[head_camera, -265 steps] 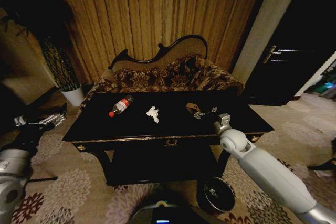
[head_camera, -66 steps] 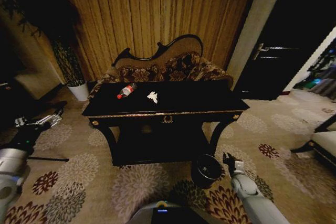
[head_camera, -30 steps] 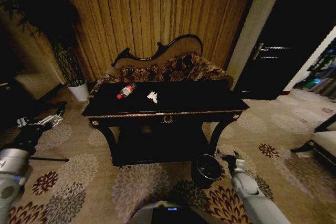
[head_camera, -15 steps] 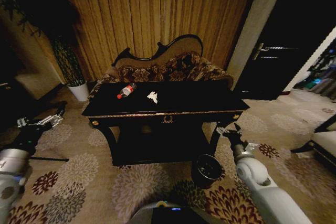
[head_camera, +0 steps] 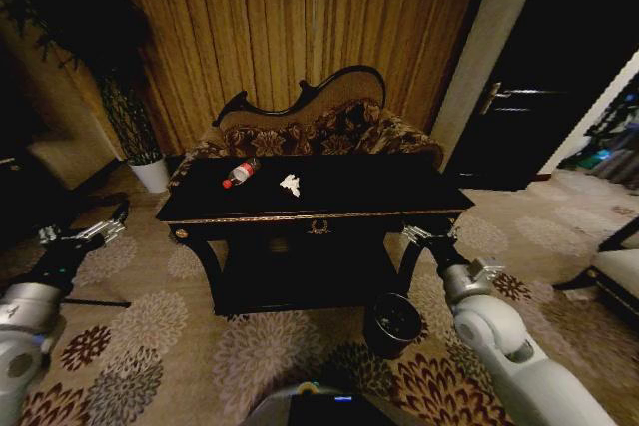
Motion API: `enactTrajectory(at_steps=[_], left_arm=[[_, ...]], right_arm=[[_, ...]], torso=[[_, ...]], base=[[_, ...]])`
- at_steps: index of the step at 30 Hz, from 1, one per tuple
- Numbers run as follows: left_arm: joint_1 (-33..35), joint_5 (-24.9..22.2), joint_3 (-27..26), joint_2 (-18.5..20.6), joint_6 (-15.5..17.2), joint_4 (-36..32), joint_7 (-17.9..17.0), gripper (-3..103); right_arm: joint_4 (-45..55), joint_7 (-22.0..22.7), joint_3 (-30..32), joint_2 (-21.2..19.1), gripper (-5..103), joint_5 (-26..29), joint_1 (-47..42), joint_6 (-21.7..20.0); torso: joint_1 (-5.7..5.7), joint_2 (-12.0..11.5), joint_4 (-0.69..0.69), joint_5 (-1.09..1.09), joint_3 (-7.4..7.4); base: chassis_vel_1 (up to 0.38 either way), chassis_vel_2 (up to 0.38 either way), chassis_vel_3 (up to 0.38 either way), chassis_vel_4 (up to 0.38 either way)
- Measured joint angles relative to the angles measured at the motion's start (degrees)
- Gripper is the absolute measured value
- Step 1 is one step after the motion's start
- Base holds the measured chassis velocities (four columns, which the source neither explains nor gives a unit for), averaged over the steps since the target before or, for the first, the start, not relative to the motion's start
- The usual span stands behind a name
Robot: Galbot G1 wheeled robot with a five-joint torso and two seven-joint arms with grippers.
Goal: Move to the front of the table and place the trash on the table into the trash bin.
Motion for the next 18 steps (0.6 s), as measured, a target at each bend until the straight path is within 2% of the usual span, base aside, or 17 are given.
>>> enactTrajectory(at_steps=[9, 18], left_arm=[[-0.18, 0.06, -0.17, 0.58, 0.76, 0.23, -0.06, 100], [-0.53, 0.27, 0.03, 0.42, 0.73, 0.29, -0.09, 100]], right_arm=[[0.85, -0.33, -0.57, -1.12, 100, 0.17, -0.38, -0.19], [0.86, -0.36, -0.8, -1.27, 100, -0.2, -0.61, -0.85]], torso=[[-0.01, 0.01, 0.0, 0.0, -0.01], [0.02, -0.01, 0.0, 0.0, 0.01]], base=[[-0.037, 0.036, 0.052, -0.041], [-0.184, 0.183, 0.18, -0.177]])
